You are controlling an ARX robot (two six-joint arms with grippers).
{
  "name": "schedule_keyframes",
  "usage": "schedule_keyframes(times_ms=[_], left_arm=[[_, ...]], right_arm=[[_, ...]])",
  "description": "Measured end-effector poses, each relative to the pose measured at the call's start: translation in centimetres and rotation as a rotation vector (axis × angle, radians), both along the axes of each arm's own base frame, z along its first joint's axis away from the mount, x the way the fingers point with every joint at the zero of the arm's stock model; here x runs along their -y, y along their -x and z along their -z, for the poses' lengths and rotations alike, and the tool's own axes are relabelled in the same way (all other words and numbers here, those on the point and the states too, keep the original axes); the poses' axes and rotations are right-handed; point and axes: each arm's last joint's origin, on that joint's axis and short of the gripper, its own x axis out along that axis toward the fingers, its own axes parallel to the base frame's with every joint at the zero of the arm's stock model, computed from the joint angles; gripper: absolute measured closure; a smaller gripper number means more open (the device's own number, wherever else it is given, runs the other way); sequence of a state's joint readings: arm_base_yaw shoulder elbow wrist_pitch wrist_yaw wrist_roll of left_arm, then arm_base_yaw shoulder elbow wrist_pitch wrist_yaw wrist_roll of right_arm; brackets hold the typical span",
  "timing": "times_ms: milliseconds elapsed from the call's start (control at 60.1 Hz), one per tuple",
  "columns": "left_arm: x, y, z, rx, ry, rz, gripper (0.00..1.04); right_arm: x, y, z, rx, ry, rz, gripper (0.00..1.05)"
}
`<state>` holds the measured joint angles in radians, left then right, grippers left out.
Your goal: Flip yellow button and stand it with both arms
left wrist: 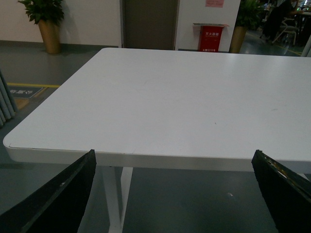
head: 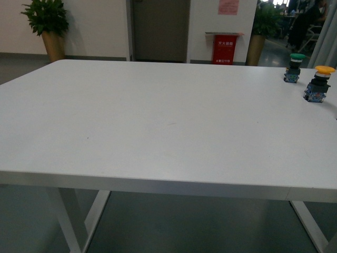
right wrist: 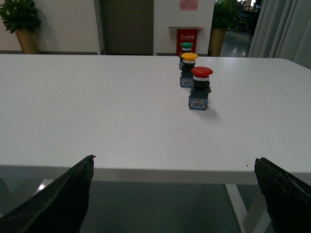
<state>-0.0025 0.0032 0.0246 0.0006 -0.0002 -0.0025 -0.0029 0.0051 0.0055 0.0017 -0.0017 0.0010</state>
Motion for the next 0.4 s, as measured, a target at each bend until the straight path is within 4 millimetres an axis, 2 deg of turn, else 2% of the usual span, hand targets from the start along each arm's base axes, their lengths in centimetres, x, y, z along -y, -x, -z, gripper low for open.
schedule_keyframes(times_ms=[399], left_arm=[[0.0, 0.0, 0.0, 0.0, 0.0, 0.0, 0.06]], right_arm=[[0.0, 0.0, 0.0, 0.0, 0.0, 0.0, 0.07]])
